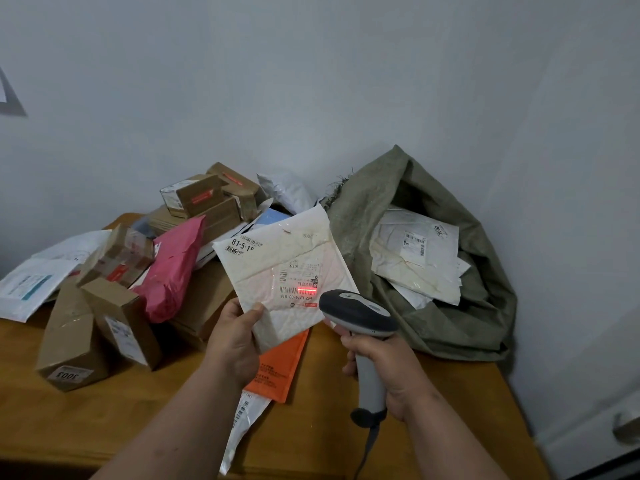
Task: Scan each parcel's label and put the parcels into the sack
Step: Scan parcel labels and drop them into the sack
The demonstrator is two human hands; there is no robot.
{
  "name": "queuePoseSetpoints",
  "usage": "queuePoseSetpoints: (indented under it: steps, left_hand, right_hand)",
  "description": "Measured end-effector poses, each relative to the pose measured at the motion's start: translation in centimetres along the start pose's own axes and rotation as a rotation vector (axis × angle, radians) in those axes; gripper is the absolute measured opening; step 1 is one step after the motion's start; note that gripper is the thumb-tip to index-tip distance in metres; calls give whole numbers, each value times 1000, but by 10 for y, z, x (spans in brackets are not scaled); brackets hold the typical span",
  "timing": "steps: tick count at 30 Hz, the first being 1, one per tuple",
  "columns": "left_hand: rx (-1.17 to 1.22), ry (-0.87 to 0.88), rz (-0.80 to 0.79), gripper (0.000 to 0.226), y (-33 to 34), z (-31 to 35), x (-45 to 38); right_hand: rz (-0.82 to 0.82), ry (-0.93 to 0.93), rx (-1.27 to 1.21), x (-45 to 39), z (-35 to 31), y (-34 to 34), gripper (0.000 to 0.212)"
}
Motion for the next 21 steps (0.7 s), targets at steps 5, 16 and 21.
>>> queuePoseSetpoints:
  steps: [5,16,21]
  left_hand:
    - [-12,-11,1,17,3,-3,0]
    - [-62,15,11,17,19,-10,1]
    - [-156,19,-1,15,32,-21,-1]
  right_hand:
    - [-2,-5,1,-3,0,-6,26]
    - [47,14,-5,-14,3,-29,37]
    - [121,1,-88,-23,4,-52,56]
Point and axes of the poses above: each hand's wrist, its own x-axis away from the middle knuckle, its own y-axis out of the palm, z = x × y, the point moved 3 cm from there along -x, towards the middle knuckle, and after that the axes turned 2 degrees about -x, right-handed, at the moved point
